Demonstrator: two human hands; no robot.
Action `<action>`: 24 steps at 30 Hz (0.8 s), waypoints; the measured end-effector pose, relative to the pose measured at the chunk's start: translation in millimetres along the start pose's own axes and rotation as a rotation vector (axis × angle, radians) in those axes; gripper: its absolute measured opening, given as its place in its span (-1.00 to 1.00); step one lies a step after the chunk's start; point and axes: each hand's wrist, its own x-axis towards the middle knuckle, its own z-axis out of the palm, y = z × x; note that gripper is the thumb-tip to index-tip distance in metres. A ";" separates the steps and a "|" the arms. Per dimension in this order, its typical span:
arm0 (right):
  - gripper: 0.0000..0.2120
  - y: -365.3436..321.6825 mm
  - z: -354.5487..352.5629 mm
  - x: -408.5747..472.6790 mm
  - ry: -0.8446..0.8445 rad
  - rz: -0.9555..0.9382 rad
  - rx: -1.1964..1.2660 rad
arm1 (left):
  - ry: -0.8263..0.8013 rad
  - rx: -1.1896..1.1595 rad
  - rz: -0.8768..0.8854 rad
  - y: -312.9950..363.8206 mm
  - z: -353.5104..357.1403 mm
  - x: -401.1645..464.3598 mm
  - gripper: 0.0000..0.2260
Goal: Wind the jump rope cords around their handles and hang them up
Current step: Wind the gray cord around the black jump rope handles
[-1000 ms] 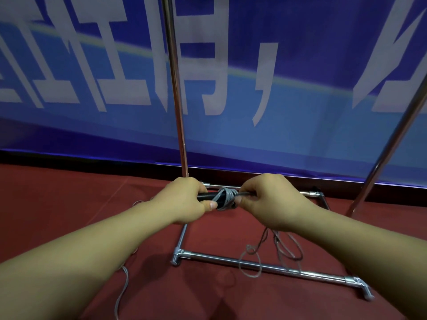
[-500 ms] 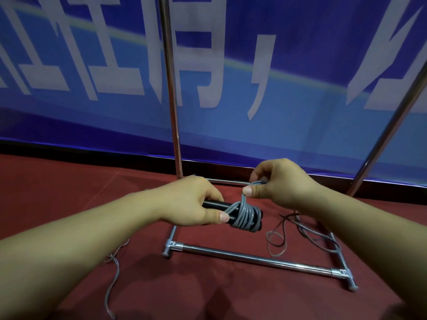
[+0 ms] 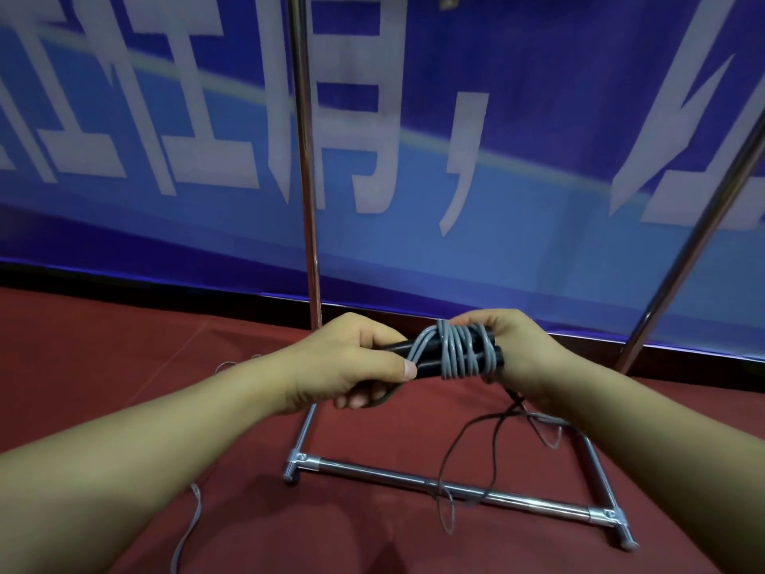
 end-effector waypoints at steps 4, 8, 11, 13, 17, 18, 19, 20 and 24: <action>-0.73 3.8 7.7 -0.7 0.013 0.056 -0.101 | 0.078 -0.117 0.008 -3.0 1.3 1.4 -0.84; -0.79 3.2 22.1 0.0 -0.101 0.028 -0.118 | 0.280 -0.345 -0.030 -1.5 -0.7 6.0 -0.80; -0.78 -4.1 25.3 -0.3 -0.112 -0.048 -0.243 | 0.415 -0.350 -0.072 -3.6 -4.5 10.1 -0.77; -0.82 -7.9 25.9 0.0 -0.079 -0.091 -0.361 | 0.461 -0.274 -0.079 -8.3 -6.0 12.5 -0.74; -0.86 -9.8 25.9 -1.5 -0.073 -0.048 -0.430 | 0.530 -0.160 -0.119 -20.3 -9.1 16.0 -0.71; -0.86 -9.9 26.7 -2.1 -0.088 -0.028 -0.443 | 0.555 -0.148 -0.134 -24.1 -10.5 16.6 -0.72; -0.84 -10.2 27.6 -2.2 -0.097 -0.014 -0.455 | 0.578 -0.131 -0.146 -28.1 -11.8 17.1 -0.73; -0.82 -10.6 28.5 -1.8 -0.095 -0.006 -0.473 | 0.594 -0.111 -0.156 -31.8 -13.1 17.7 -0.74; -0.84 -11.5 31.6 0.4 -0.050 -0.047 -0.553 | 0.634 -0.065 -0.183 -42.4 -15.7 21.7 -0.76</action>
